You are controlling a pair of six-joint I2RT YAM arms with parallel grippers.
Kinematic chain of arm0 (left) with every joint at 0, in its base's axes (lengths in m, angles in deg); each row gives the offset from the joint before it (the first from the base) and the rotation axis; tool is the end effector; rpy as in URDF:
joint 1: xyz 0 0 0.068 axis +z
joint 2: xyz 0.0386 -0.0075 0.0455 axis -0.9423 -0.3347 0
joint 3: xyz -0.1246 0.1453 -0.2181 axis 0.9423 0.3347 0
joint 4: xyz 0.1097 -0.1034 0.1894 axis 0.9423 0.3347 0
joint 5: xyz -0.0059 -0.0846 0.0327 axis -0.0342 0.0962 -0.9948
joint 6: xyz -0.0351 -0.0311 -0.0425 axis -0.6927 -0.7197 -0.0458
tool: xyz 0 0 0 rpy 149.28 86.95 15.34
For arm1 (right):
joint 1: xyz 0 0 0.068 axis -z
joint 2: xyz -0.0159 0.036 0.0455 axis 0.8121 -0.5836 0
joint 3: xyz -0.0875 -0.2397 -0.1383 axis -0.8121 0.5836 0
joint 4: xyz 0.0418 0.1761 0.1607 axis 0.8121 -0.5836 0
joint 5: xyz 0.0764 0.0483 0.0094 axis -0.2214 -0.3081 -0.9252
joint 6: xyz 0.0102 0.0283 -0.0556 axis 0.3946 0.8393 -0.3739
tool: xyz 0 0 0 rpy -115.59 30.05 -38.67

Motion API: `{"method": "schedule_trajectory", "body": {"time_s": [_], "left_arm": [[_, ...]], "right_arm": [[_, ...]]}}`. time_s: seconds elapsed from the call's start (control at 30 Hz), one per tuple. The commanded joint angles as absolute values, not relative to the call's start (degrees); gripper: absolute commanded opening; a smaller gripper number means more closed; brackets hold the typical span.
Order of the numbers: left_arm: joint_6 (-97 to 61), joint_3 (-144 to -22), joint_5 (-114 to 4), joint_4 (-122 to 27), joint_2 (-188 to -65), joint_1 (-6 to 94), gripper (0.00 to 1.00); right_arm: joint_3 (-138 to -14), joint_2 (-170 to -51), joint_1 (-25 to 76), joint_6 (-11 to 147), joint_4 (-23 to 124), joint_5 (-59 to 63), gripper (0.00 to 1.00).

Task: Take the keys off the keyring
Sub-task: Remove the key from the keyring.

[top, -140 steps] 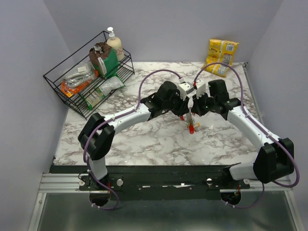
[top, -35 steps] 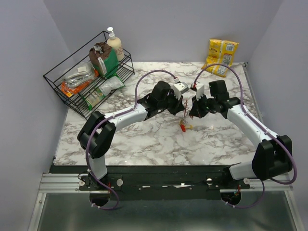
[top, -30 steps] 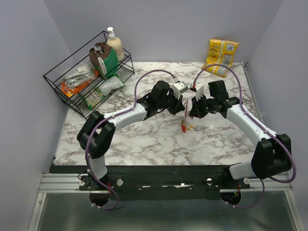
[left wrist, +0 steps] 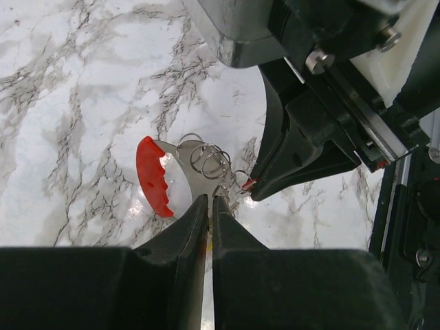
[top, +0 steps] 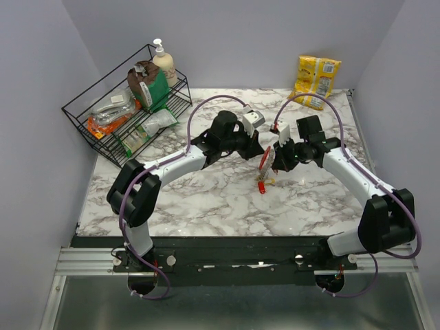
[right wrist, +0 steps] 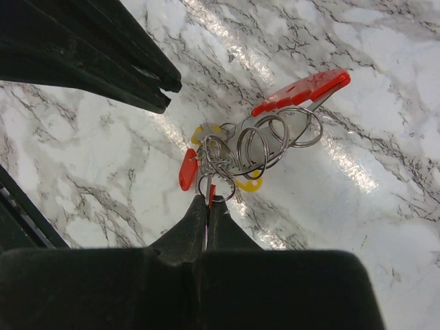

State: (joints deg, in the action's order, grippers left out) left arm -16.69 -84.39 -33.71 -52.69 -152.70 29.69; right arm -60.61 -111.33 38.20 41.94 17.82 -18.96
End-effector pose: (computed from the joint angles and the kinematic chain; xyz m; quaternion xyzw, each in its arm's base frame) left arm 0.2967 -0.2875 0.2920 0.3514 0.7319 -0.4238 0.4016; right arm 0.2601 0.0994 0.2692 -0.3521 0.8580 0.2282 0.2963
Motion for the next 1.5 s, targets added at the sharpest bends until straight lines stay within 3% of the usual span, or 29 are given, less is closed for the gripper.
{"method": "schedule_trajectory", "body": {"time_s": [0.0,0.3,1.0,1.23,1.47], "left_arm": [[-14.9,-85.7,-30.0,-52.0,-151.5,28.8,0.17],[-11.3,-89.2,-31.4,-49.0,-154.6,27.1,0.24],[-7.1,-88.6,-22.3,-47.5,-158.4,27.4,0.24],[-14.2,-83.2,-17.2,-58.6,-157.5,30.8,0.24],[-13.7,-81.6,-15.7,-60.7,-156.3,31.3,0.25]], "right_arm": [[-62.9,-109.9,38.4,40.7,16.3,-19.4,0.01],[-62.9,-109.6,38.4,40.3,15.9,-20.6,0.01],[-62.3,-109.5,38.4,40.2,15.5,-21.3,0.01],[-62.6,-109.6,38.5,39.5,14.5,-24.4,0.01],[-62.5,-109.5,38.5,38.5,13.8,-26.0,0.01]]}}
